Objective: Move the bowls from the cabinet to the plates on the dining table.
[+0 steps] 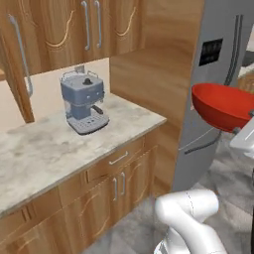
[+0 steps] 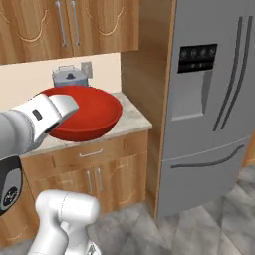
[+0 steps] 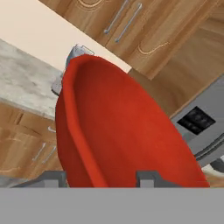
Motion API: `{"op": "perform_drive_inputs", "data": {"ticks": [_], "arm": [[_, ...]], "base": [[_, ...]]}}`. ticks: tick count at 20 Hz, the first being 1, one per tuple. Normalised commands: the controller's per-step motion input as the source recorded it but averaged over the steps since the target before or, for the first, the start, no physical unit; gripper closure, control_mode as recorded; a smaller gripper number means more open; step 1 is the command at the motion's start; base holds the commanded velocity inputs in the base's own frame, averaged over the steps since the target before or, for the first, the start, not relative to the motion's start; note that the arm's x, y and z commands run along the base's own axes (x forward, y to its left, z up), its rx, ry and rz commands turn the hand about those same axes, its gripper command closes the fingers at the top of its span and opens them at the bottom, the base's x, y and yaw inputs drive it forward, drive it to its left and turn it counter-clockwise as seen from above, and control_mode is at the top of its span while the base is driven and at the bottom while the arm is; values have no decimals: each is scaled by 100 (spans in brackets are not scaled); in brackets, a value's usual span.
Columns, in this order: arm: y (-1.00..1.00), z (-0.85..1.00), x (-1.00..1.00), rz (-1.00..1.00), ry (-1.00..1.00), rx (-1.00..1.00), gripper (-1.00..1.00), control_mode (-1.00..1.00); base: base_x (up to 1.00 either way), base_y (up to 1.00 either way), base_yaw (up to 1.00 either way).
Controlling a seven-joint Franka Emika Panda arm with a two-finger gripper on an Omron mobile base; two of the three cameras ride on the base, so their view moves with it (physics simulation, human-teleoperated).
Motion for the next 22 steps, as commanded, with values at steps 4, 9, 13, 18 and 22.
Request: {"op": "perform_drive_inputs", "data": {"ticks": [4, 9, 13, 18, 22], "arm": [[0, 0, 0, 0, 0, 0, 100, 100], [0, 0, 0, 0, 0, 0, 100, 100], [0, 0, 0, 0, 0, 0, 100, 100], [0, 0, 0, 0, 0, 0, 100, 100], [0, 0, 0, 0, 0, 0, 100, 100]], "base": [[13, -70, -56], [19, -75, -56], [26, -91, -56], [53, -93, -54], [97, -60, -37]]}}
